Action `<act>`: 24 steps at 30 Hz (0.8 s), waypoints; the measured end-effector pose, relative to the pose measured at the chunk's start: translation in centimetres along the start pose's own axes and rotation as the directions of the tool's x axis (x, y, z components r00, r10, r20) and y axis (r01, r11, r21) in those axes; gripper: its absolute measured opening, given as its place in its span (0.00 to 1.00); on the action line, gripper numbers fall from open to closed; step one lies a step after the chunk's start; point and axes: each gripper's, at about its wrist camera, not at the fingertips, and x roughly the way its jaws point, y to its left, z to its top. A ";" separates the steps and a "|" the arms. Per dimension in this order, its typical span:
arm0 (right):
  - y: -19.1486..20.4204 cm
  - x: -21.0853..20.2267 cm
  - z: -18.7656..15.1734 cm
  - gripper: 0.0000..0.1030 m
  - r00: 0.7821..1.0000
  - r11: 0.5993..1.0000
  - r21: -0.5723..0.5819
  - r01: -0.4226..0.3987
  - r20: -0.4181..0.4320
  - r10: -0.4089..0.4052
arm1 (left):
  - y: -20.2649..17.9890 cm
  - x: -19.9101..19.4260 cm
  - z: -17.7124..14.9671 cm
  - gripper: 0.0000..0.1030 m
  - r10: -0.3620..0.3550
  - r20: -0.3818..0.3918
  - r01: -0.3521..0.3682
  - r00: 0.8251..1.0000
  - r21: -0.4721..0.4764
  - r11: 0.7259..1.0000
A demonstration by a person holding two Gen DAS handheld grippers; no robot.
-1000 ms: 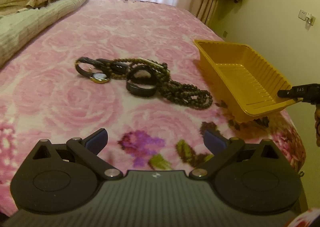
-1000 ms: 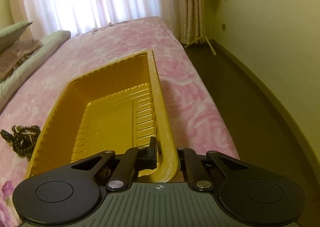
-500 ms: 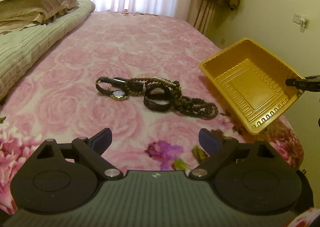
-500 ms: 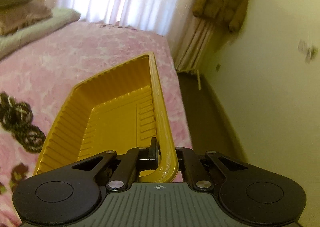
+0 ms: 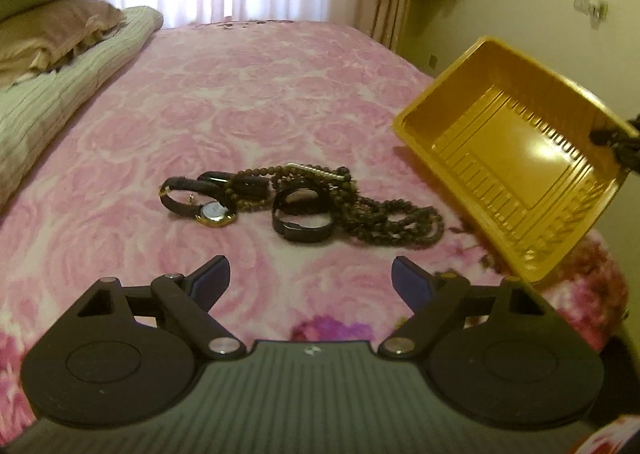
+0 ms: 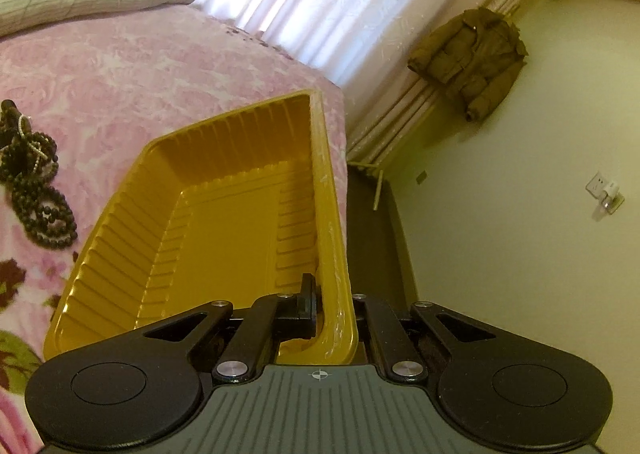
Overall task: Organize jewelry
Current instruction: 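Lower the left gripper onto the black-strap watch and close on it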
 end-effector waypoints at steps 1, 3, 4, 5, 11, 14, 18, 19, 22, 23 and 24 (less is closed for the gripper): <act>-0.1 0.1 0.0 0.04 1.000 1.000 0.010 -0.003 -0.005 0.003 | 0.2 0.4 0.0 0.82 0.005 -0.001 -0.005 1.000 0.015 1.000; -0.4 0.2 -0.1 0.04 1.000 1.000 0.024 -0.007 -0.014 0.007 | 1.0 1.2 0.1 0.81 0.026 -0.002 -0.026 1.000 0.040 0.999; -0.5 0.3 -0.1 0.04 1.000 1.000 0.026 -0.009 -0.017 0.009 | 1.5 1.5 0.2 0.81 0.046 -0.002 -0.046 0.999 0.049 0.998; -0.5 0.4 0.0 0.04 1.000 1.000 0.027 -0.011 -0.018 0.011 | 2.1 2.0 0.4 0.79 0.067 0.001 -0.067 0.998 0.057 0.996; -0.1 0.4 0.2 0.04 1.000 1.000 0.010 -0.011 -0.007 0.011 | 6.6 4.5 2.0 0.73 0.182 0.043 -0.184 0.982 0.062 0.981; 0.0 0.4 0.4 0.04 1.000 1.000 0.006 -0.009 -0.002 0.009 | 8.2 5.9 2.6 0.67 0.219 0.050 -0.223 0.974 0.108 0.969; 0.2 0.5 0.7 0.05 1.000 1.000 0.002 -0.009 0.001 0.009 | 9.3 7.8 3.0 0.57 0.245 0.038 -0.248 0.969 0.179 0.952; 0.2 0.5 0.7 0.05 1.000 1.000 0.001 -0.009 0.001 0.009 | 9.5 8.2 3.1 0.55 0.237 0.032 -0.238 0.971 0.189 0.953; 0.1 0.5 0.8 0.05 1.000 1.000 0.000 -0.010 0.003 0.010 | 9.6 9.5 3.1 0.38 0.213 0.016 -0.211 0.977 0.220 0.952; 0.1 0.5 0.8 0.04 1.000 1.000 -0.001 -0.010 0.002 0.010 | 9.7 9.9 3.1 0.30 0.211 0.012 -0.208 0.977 0.230 0.951; 0.1 0.5 0.8 0.04 1.000 1.000 0.000 -0.010 0.002 0.010 | 9.6 10.1 3.1 0.23 0.211 0.010 -0.207 0.977 0.234 0.950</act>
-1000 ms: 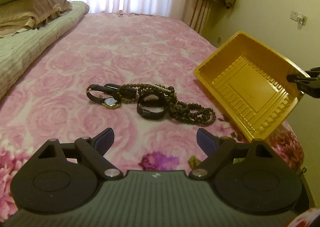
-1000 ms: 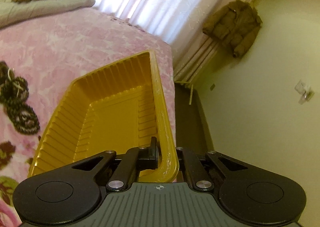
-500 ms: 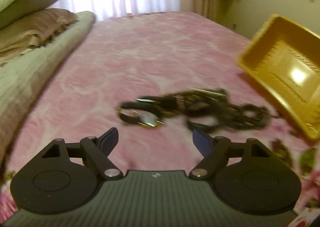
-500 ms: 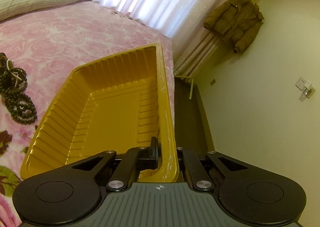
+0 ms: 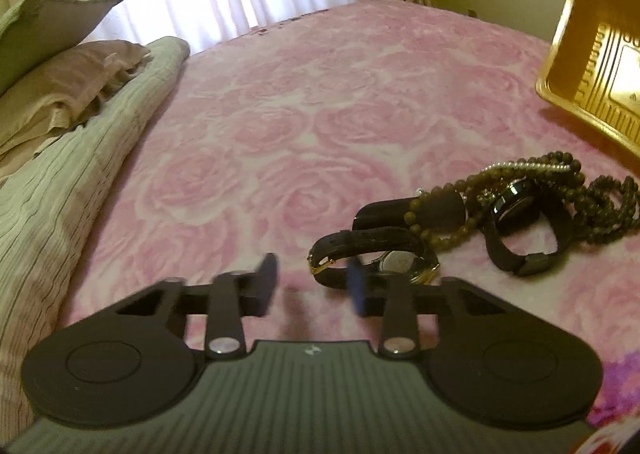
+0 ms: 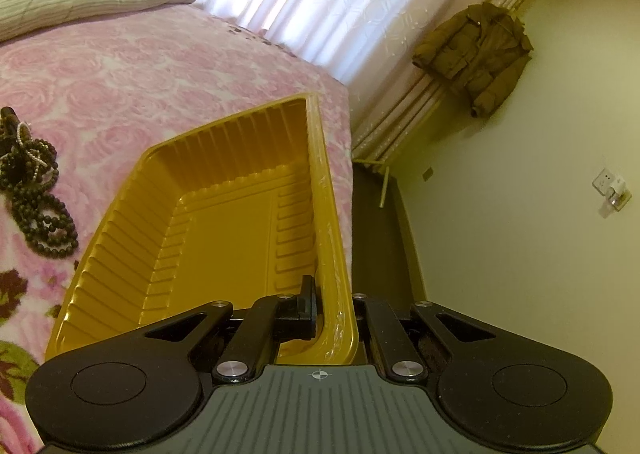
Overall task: Organize jewelry
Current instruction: 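Lower the left gripper onto the black-strap watch and close on it, then lift the watch with the left gripper and carry it over the tray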
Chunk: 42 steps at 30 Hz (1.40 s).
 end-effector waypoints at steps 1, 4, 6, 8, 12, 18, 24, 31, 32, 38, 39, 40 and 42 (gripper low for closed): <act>0.0 0.0 0.0 0.04 1.000 1.000 0.001 0.000 0.000 0.000 | 0.0 0.1 0.0 0.19 0.002 -0.001 -0.002 1.000 -0.001 1.000; 0.0 -0.1 0.0 0.04 1.000 1.000 0.003 0.000 -0.001 0.000 | 0.0 -0.4 0.2 0.05 -0.004 -0.008 0.004 1.000 -0.015 1.000; 0.0 -0.1 0.0 0.04 1.000 1.000 0.006 0.002 -0.001 -0.002 | 0.1 -1.2 0.3 0.00 -0.007 -0.003 0.007 1.000 -0.027 1.000; 0.0 -0.2 -0.2 0.04 1.000 1.000 0.009 0.003 -0.002 -0.003 | 0.2 -2.1 0.5 0.00 -0.005 0.000 0.005 1.000 -0.027 1.000; -0.1 -0.3 -0.4 0.05 1.000 1.000 0.012 0.001 -0.002 -0.001 | 0.1 -3.5 0.8 0.00 0.005 0.023 -0.005 1.000 -0.002 1.000; -0.2 -0.2 -0.6 0.04 1.000 1.000 0.010 0.000 0.004 0.000 | -0.8 -2.0 -0.1 0.30 0.020 -0.001 -0.019 1.000 0.162 0.987; 0.0 -0.1 -0.4 0.05 1.000 1.000 0.013 0.007 0.001 -0.007 | -0.7 0.0 -0.2 0.30 -0.015 0.040 0.007 0.999 0.200 0.980; -0.3 -0.1 -0.2 0.05 1.000 1.000 0.013 0.006 -0.001 -0.006 | 0.5 -0.2 0.4 0.06 -0.021 0.027 0.018 0.999 0.115 0.993; -0.3 -0.1 -0.2 0.05 1.000 1.000 0.014 0.006 -0.002 -0.006 | 0.7 -0.6 0.5 0.06 -0.018 0.019 0.016 1.000 0.097 0.995; -0.3 -0.2 -0.2 0.05 1.000 1.000 0.016 0.004 0.001 -0.004 | 0.7 -3.8 0.7 0.06 -0.028 0.016 0.028 0.999 0.059 0.998; -0.3 -0.2 -0.4 0.05 1.000 1.000 0.018 0.005 0.002 -0.005 | 0.6 -4.2 0.7 0.06 -0.033 0.016 0.032 0.999 0.058 0.998; -0.3 -0.2 -0.4 0.05 1.000 1.000 0.019 0.005 0.001 -0.005 | 0.5 -4.6 0.7 0.06 -0.040 0.018 0.039 0.999 0.059 0.998; -0.2 -0.1 -0.5 0.05 1.000 1.000 0.021 0.005 0.002 -0.005 | 0.3 -5.2 0.8 0.05 -0.056 0.016 0.055 0.998 0.051 0.997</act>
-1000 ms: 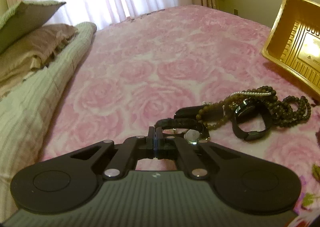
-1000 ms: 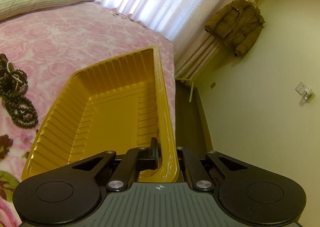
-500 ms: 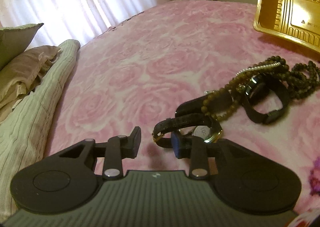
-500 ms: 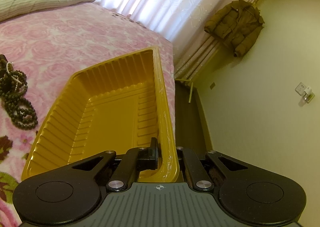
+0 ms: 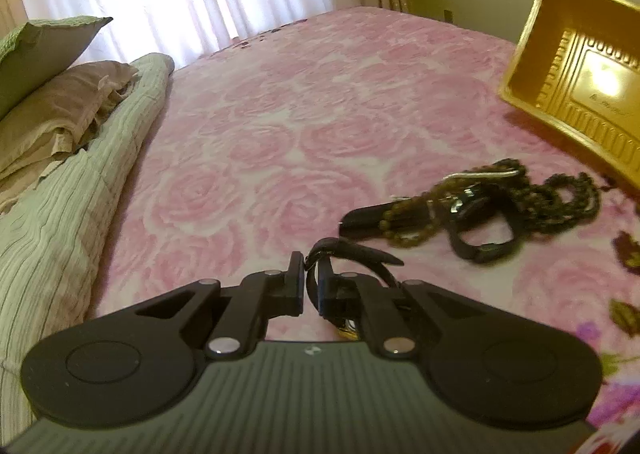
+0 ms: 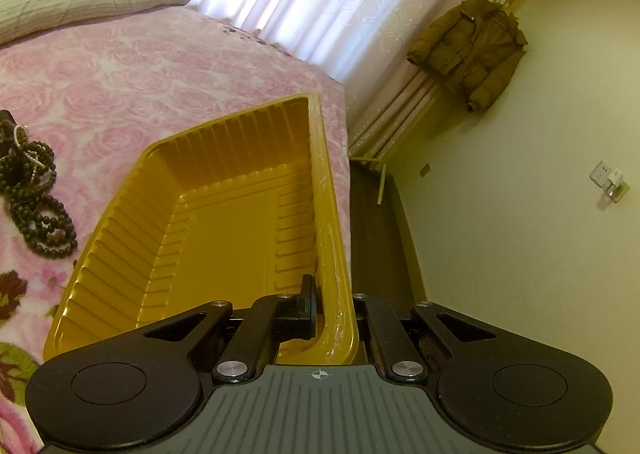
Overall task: Organize jewelry
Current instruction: 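Lift the watch with the left gripper and carry it over the tray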
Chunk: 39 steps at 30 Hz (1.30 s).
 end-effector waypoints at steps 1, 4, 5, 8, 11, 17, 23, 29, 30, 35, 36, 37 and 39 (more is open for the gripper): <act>0.0 0.0 0.0 0.05 1.000 1.000 -0.001 0.000 0.001 0.000 | -0.1 -0.2 0.0 0.05 -0.009 0.000 0.009 1.000 -0.006 1.000; 0.1 -0.1 -0.1 0.04 1.000 1.000 -0.001 -0.002 0.003 0.002 | -0.7 -0.9 0.4 0.05 -0.033 0.009 0.033 0.999 -0.009 0.999; 0.1 -0.1 -0.1 0.04 1.000 1.000 -0.001 -0.003 0.004 0.003 | -1.1 -1.3 0.7 0.05 -0.040 0.018 0.040 0.999 -0.007 0.999; 0.2 -0.3 -0.1 0.04 1.000 1.000 0.001 -0.003 0.008 0.003 | -2.2 -2.0 1.4 0.00 -0.072 0.046 0.072 0.996 -0.003 0.997; 0.2 -0.3 -0.1 0.04 1.000 1.000 0.003 -0.004 0.007 0.004 | -3.6 -2.4 2.4 0.00 -0.084 0.074 0.082 0.994 0.018 0.996; 0.2 -0.6 -0.1 0.04 1.000 1.000 0.003 -0.008 0.015 0.008 | -4.2 -1.5 2.2 0.07 -0.033 0.067 0.029 0.997 0.057 0.998; 0.1 -0.5 -0.1 0.04 1.000 1.000 0.006 -0.008 0.018 0.008 | -2.2 -1.7 -1.0 0.37 -0.088 0.040 0.087 0.995 0.027 0.996; 0.1 -0.6 -0.1 0.04 1.000 1.000 0.005 -0.005 0.015 0.005 | -2.1 -1.0 -2.7 0.37 -0.144 0.011 0.143 0.990 0.037 0.989; 0.1 -0.6 -0.1 0.04 1.000 1.000 0.006 -0.006 0.016 0.006 | -2.2 -0.7 -2.7 0.37 -0.146 0.003 0.146 0.989 0.039 0.989; 0.0 -0.7 -0.1 0.04 1.000 1.000 0.002 -0.003 0.011 0.003 | -3.6 -0.5 -2.3 0.36 -0.164 -0.027 0.166 0.986 0.099 0.981; 0.0 -0.6 0.0 0.04 1.000 1.000 0.004 -0.003 0.011 0.003 | -3.9 -0.3 -2.3 0.30 -0.149 -0.046 0.153 0.988 0.118 0.981; 0.0 -0.6 -0.1 0.04 1.000 1.000 0.004 -0.004 0.011 0.004 | -4.1 -0.1 -2.3 0.26 -0.127 -0.060 0.135 0.990 0.141 0.981; 0.0 -0.6 -0.1 0.04 1.000 1.000 0.003 -0.004 0.012 0.004 | -4.2 0.2 -2.4 0.14 -0.116 -0.081 0.128 0.990 0.151 0.980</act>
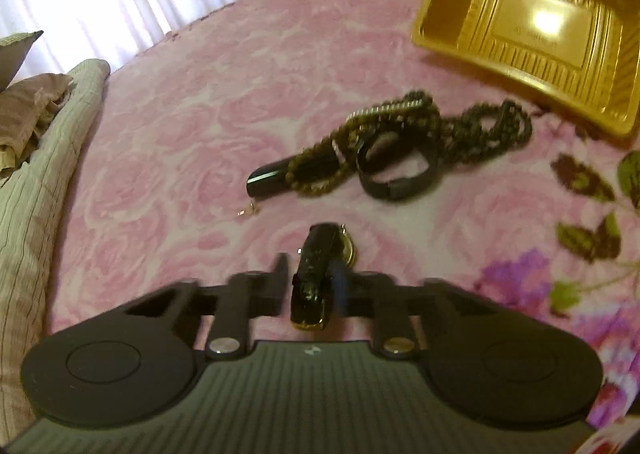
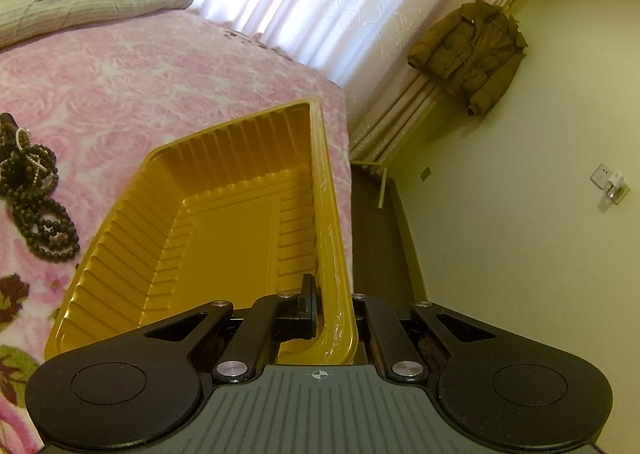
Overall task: Organize jewelry
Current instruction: 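Lift the watch with the left gripper and carry it over the tray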
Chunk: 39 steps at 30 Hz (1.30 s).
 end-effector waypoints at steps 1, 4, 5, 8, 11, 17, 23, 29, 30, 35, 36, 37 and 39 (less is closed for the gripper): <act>0.0 0.0 0.0 0.04 1.000 1.000 -0.001 0.000 0.001 0.000 | 0.1 0.0 0.0 0.14 -0.001 -0.006 0.001 1.000 -0.007 1.000; 0.0 0.0 0.0 0.04 1.000 1.000 0.000 -0.001 -0.002 0.001 | 0.3 -0.8 0.7 0.14 0.001 0.005 -0.001 1.000 -0.013 1.000; 0.0 0.0 0.0 0.04 1.000 1.000 0.000 0.000 -0.002 0.000 | 0.3 -1.1 1.0 0.14 -0.002 0.010 0.002 1.000 -0.015 1.000; 0.0 0.0 0.0 0.04 1.000 1.000 0.002 0.000 -0.001 0.000 | 0.3 -2.1 2.4 0.14 -0.031 0.032 0.032 0.999 -0.012 0.999; 0.0 0.0 0.0 0.04 1.000 1.000 0.001 0.000 0.000 0.000 | -0.3 -3.2 3.9 0.14 -0.046 0.068 0.045 0.997 0.011 0.999; -0.1 0.1 0.0 0.04 1.000 1.000 0.003 -0.005 0.003 0.005 | -2.9 -5.5 8.1 0.14 -0.132 0.159 0.128 0.978 0.032 0.991; -0.1 0.3 0.0 0.04 1.000 1.000 0.000 -0.010 -0.001 0.010 | -7.9 -5.1 12.7 0.14 -0.257 0.229 0.245 0.939 0.080 0.966; -0.2 0.2 0.0 0.04 1.000 1.000 0.001 -0.018 0.000 0.018 | -13.6 -2.3 15.1 0.14 -0.351 0.216 0.332 0.911 0.123 0.935; -0.2 0.2 0.0 0.04 1.000 1.000 0.001 -0.021 -0.001 0.021 | -14.3 -1.8 15.2 0.14 -0.364 0.208 0.344 0.908 0.125 0.931; -0.3 0.2 0.0 0.04 1.000 1.000 0.002 -0.028 0.001 0.028 | -16.7 0.1 15.1 0.14 -0.398 0.181 0.382 0.900 0.117 0.917; -0.4 0.2 -0.1 0.04 1.000 1.000 0.003 -0.029 0.002 0.029 | -16.8 0.3 15.0 0.14 -0.402 0.175 0.388 0.898 0.114 0.915; -0.4 0.2 -0.2 0.04 1.000 1.000 0.005 -0.029 0.003 0.029 | -16.9 0.3 14.8 0.14 -0.406 0.170 0.392 0.898 0.112 0.913; -0.4 0.2 -0.2 0.04 1.000 1.000 0.010 -0.029 0.004 0.029 | -17.4 0.6 14.6 0.14 -0.414 0.160 0.399 0.896 0.115 0.910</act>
